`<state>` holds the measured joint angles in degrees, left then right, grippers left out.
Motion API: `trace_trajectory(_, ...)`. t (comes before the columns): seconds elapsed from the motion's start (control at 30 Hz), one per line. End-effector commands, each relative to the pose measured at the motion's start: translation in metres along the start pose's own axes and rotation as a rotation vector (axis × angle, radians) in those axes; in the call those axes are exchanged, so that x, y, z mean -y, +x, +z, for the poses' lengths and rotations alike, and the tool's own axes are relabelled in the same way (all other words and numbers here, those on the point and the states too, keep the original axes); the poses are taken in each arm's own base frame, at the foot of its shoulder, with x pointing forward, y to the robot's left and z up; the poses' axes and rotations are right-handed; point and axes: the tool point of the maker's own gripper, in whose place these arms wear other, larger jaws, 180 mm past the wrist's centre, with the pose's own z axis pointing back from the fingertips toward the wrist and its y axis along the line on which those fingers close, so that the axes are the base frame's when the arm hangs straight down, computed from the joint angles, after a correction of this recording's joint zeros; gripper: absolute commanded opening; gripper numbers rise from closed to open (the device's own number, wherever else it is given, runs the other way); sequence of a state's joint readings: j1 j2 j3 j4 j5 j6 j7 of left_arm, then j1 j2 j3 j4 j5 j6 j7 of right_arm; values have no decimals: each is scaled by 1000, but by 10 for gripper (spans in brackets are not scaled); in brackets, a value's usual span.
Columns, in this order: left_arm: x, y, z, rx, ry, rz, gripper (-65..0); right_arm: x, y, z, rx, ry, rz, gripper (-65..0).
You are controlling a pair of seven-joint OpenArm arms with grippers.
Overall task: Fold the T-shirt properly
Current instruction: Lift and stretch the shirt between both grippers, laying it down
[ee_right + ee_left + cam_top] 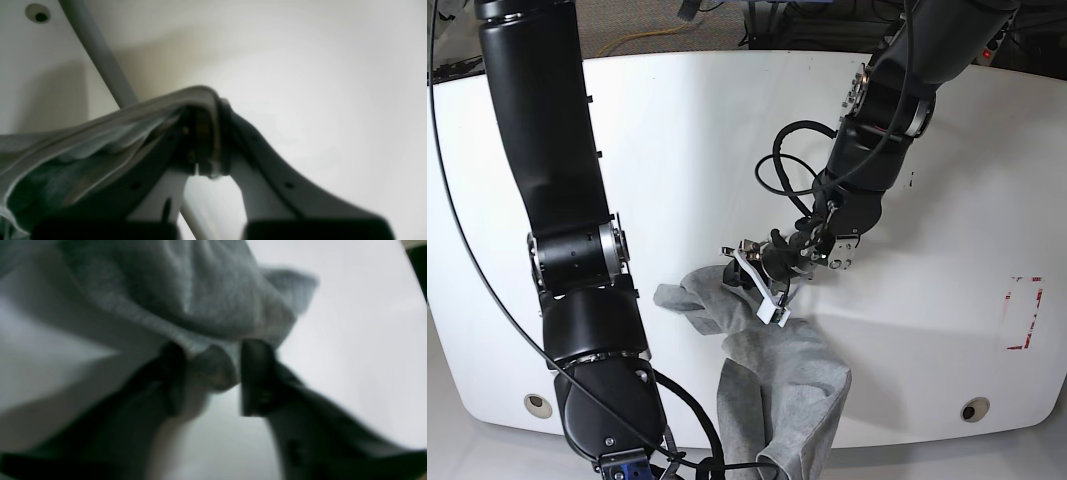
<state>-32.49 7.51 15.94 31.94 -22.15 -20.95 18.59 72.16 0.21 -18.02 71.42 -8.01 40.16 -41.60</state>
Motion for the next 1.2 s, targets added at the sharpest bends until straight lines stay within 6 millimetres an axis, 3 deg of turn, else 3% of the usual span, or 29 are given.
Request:
trace_trajectory(0.0,3,5,-2,-3,6,-17,-647,26,21,11,54,-63,10,-650)
trace_trajectory(0.1,-7,6,-1,-4,57,2,-646,26,20,11,54,-64,10,-650)
trace_trajectory(0.2,-29,21,13,32,100,-23,-650,31,14,13,44,-74,12,-650)
trace_trajectory(0.23,-28,30,16,55,97,-39,-650,32,13,13,41,-76,12,-650)
trace_trajectory(0.37,-18,29,25,47,79,-70,-650,34,12,14,40,-79,12,-650)
trace_trajectory(0.43,-25,48,43,77,97,-115,-650,42,5,18,34,-96,-3,-650)
trace_trajectory(0.53,-27,55,64,107,108,-127,-650,48,1,20,34,-109,-24,-650)
trace_trajectory(0.8,-46,96,143,198,210,-219,-650,58,-12,25,10,-128,-28,-650)
trace_trajectory(1.17,-103,113,268,256,446,-371,-649,66,-23,28,-2,-142,-27,-650)
